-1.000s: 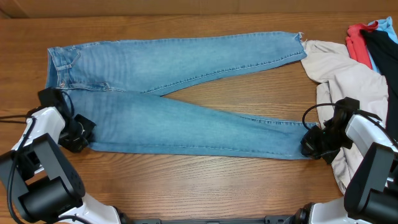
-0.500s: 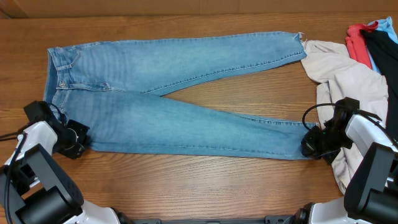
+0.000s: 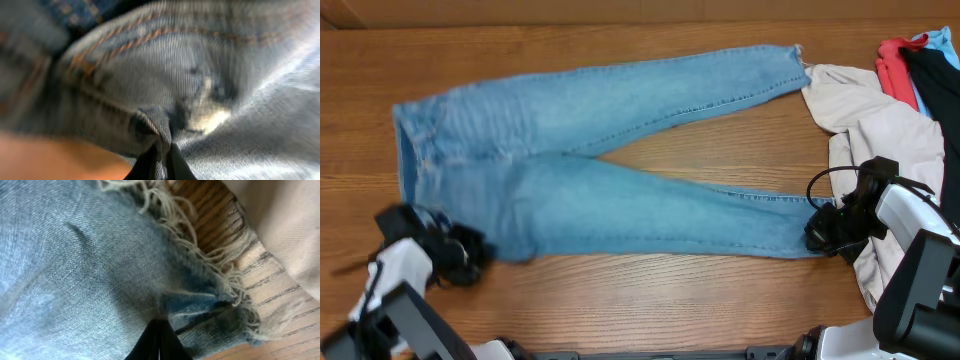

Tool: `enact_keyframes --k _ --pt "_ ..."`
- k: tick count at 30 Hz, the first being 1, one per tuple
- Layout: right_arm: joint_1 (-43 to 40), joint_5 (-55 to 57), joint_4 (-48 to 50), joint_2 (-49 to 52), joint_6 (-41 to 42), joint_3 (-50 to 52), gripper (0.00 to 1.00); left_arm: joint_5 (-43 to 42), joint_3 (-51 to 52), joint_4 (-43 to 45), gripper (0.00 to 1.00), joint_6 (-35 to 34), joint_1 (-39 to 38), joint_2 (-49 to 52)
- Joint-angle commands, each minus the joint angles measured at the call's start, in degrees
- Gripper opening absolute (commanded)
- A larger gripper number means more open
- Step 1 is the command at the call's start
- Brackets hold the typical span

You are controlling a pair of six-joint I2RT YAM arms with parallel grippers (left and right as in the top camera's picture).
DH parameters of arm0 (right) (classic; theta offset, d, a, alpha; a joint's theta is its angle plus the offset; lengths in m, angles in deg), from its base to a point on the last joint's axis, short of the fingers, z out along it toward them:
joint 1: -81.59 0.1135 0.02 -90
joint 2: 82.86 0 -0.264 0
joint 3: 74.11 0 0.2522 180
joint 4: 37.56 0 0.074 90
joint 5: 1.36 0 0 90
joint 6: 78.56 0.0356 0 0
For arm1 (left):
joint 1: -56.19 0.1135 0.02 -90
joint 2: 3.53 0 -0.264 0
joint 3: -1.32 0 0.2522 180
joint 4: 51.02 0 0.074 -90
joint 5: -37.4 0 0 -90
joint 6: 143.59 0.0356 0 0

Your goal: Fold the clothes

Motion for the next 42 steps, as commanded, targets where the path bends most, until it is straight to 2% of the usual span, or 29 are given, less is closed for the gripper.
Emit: enact_keyframes --k 1,7,10,16,18,24,26,29,37,40,42 --pt "0.04 0.28 0.2 -1.36 0.28 0.37 0.04 8.55 9.49 -7.58 0.04 -1.55 2.71 -1.7" --pt "0.02 1.38 0.17 -1.36 0.26 0.35 0.04 13.66 9.31 -7.87 0.04 -3.02 4.7 -11.23" --pt "-0.98 3.76 0.17 -1.36 2.21 0.28 0.04 16.76 8.79 -5.64 0.04 -6.16 4.7 -11.23" --pt "-6.19 4.57 1.11 -1.36 5.01 -0.04 0.04 28.5 2.99 -3.63 0.04 -6.8 4.7 -11.23" --pt "-7.91 4.24 1.01 -1.36 4.72 -0.5 0.04 30.82 -0.39 -3.89 0.11 -5.81 4.7 -11.23" --pt "-8.35 3.3 1.03 -1.36 4.33 -0.57 0.04 27.93 -8.11 -7.56 0.31 -4.46 4.61 -11.13" --pt "-8.11 3.28 1.03 -1.36 4.31 -0.57 0.04 27.93 -8.81 -9.11 0.32 -4.04 4.63 -11.13" --pt "-8.0 3.3 1.05 -1.36 4.31 -0.57 0.04 27.96 -8.81 -11.69 0.42 -2.89 4.63 -11.13" --pt "-8.0 3.3 1.01 -1.36 4.11 -0.57 0.04 30.97 -8.81 -15.06 0.47 -4.66 4.74 -11.13" --pt "-8.0 3.3 0.92 -1.36 4.09 -0.55 0.04 30.97 -8.81 -15.93 0.63 -7.96 6.21 -11.13" --pt "-8.0 3.3 0.87 -1.36 4.09 -0.55 0.04 30.75 -8.81 -15.54 0.7 -8.15 7.74 -11.13"
